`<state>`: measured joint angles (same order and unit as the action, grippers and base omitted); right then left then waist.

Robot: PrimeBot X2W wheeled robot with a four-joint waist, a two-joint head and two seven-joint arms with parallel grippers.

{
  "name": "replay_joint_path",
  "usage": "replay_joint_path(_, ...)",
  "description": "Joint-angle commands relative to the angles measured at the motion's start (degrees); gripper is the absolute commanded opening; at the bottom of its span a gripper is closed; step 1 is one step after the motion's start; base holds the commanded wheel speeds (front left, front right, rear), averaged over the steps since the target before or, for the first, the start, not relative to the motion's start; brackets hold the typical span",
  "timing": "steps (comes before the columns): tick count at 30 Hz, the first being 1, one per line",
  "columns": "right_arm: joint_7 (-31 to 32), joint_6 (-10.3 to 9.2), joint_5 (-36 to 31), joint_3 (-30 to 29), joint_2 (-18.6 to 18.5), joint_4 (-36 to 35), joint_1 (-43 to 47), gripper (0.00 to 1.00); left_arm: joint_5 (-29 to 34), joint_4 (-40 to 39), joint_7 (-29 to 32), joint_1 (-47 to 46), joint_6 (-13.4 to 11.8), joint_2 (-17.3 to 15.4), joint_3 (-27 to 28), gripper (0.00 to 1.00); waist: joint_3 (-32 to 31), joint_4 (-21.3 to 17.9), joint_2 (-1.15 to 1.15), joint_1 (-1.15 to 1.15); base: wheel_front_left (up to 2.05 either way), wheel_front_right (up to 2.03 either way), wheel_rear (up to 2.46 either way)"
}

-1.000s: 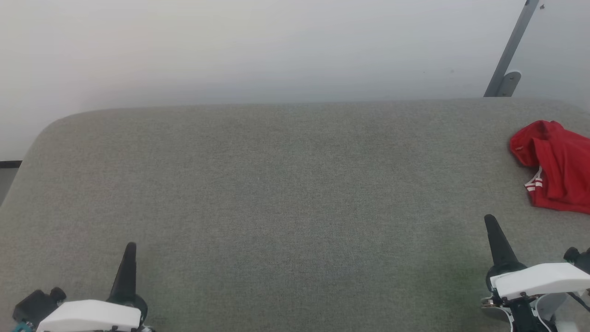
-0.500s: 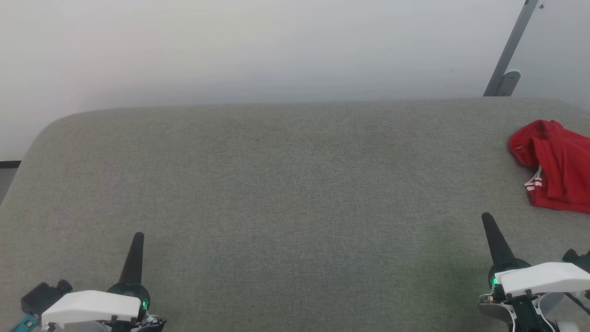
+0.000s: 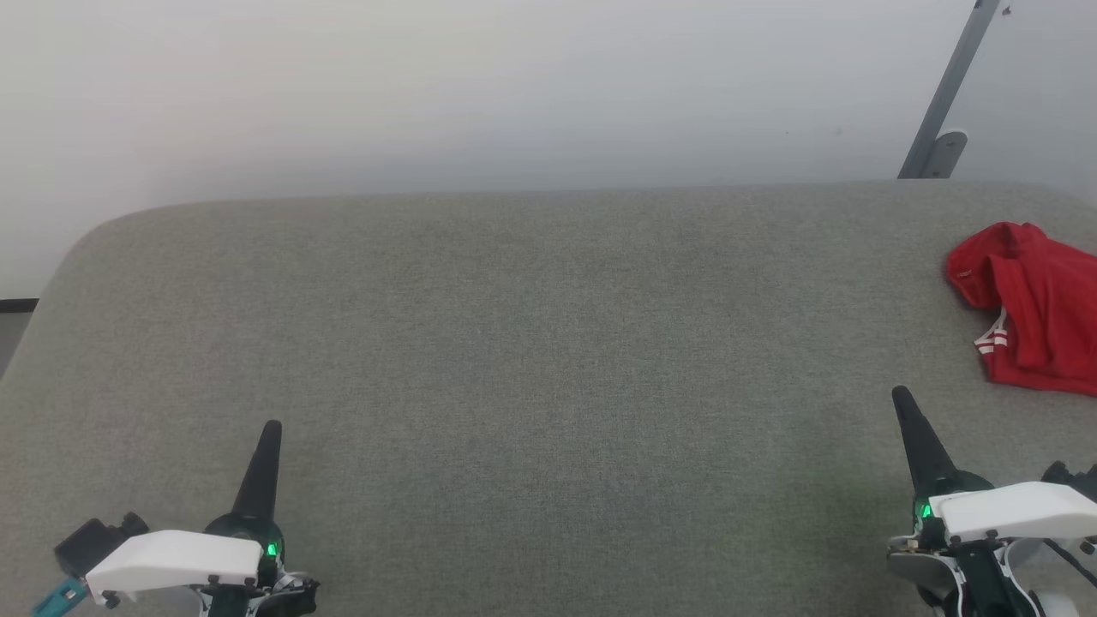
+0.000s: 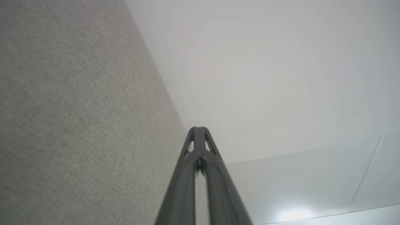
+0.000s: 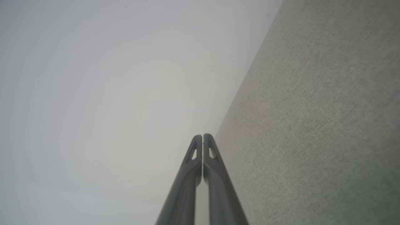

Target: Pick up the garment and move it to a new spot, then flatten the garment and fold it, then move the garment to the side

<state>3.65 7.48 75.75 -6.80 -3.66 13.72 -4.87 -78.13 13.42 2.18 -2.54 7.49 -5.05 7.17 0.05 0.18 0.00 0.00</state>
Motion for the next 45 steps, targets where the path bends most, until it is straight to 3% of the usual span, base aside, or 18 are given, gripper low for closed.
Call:
replay_joint_path(1, 0.42, 0.02, 1.31, 0.12, 0.08, -0.01, -0.78, 0.00, -1.02, -0.16, 0.43, -1.43, 0.00, 0.00, -0.07, 0.00, 0.00, -0.01, 0.00, 0.00, 0.00, 0.00, 0.00)
replay_joint_path(33, 2.68, 0.02, 14.80, 0.24, 0.86, 0.35, -1.41, 0.00, -12.69, 0.52, 3.98, -3.83, 0.00, 1.98, -0.57, 0.00, 0.11, -0.15, 0.00, 0.00, 0.00, 0.00, 0.00)
replay_joint_path(45, 3.00, 0.02, 16.75, 0.24, 0.92, 0.43, -1.50, 0.00, -14.35, 0.63, 4.57, -4.06, 0.00, 2.31, -0.63, 0.00, 0.13, -0.18, 0.00, 0.00, 0.00, 0.00, 0.00)
